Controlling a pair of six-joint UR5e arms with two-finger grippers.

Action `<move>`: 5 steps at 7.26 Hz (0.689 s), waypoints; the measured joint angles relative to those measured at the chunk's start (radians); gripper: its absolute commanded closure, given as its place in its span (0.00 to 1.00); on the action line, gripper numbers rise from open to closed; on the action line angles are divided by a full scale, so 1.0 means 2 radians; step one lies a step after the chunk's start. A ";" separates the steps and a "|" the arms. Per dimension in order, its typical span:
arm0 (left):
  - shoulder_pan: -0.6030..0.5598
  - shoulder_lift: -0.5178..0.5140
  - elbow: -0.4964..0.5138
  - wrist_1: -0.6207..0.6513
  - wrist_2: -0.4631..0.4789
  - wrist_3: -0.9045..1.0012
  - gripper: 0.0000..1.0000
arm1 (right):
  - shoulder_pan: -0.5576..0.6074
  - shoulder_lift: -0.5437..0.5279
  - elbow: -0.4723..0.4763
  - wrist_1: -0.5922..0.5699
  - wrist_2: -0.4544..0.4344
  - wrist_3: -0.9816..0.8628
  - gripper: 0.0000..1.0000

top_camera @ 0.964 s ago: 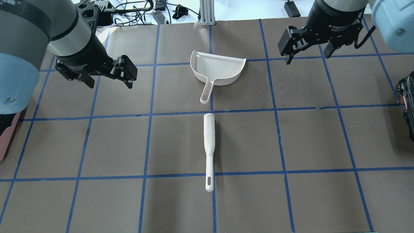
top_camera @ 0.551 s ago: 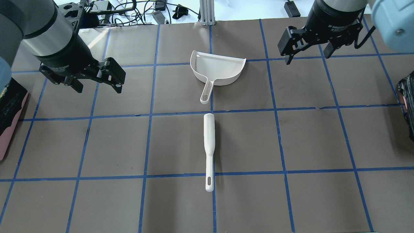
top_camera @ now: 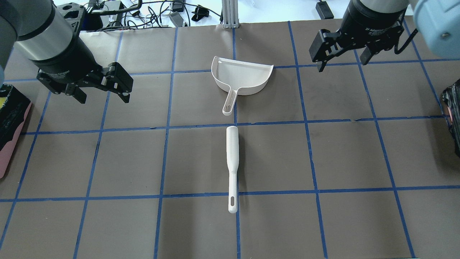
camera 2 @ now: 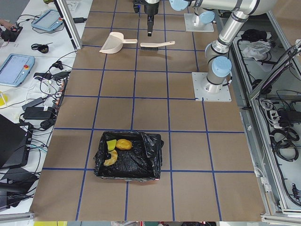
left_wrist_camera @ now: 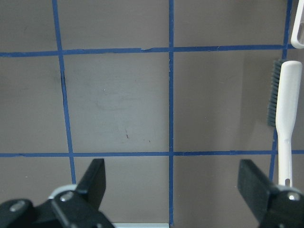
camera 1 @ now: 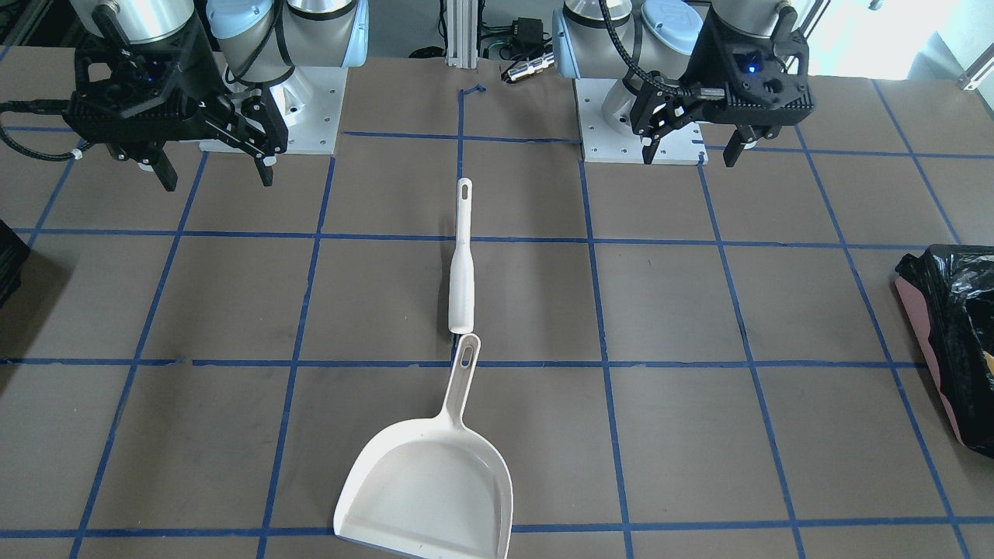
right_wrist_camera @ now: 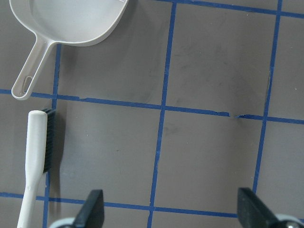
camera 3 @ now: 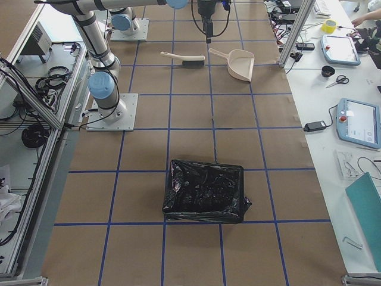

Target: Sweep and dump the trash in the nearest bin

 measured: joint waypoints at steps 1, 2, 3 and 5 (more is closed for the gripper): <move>0.000 0.000 -0.001 0.000 0.000 0.000 0.00 | 0.000 0.000 0.000 0.001 0.000 0.000 0.00; 0.000 0.000 -0.002 0.000 0.000 0.000 0.00 | 0.000 0.000 0.000 0.001 0.000 0.000 0.00; 0.000 0.000 -0.003 0.000 0.000 0.000 0.00 | 0.000 0.000 0.000 0.001 0.000 0.000 0.00; 0.000 -0.004 -0.002 0.003 -0.002 0.001 0.00 | 0.000 0.000 0.000 0.001 0.000 0.000 0.00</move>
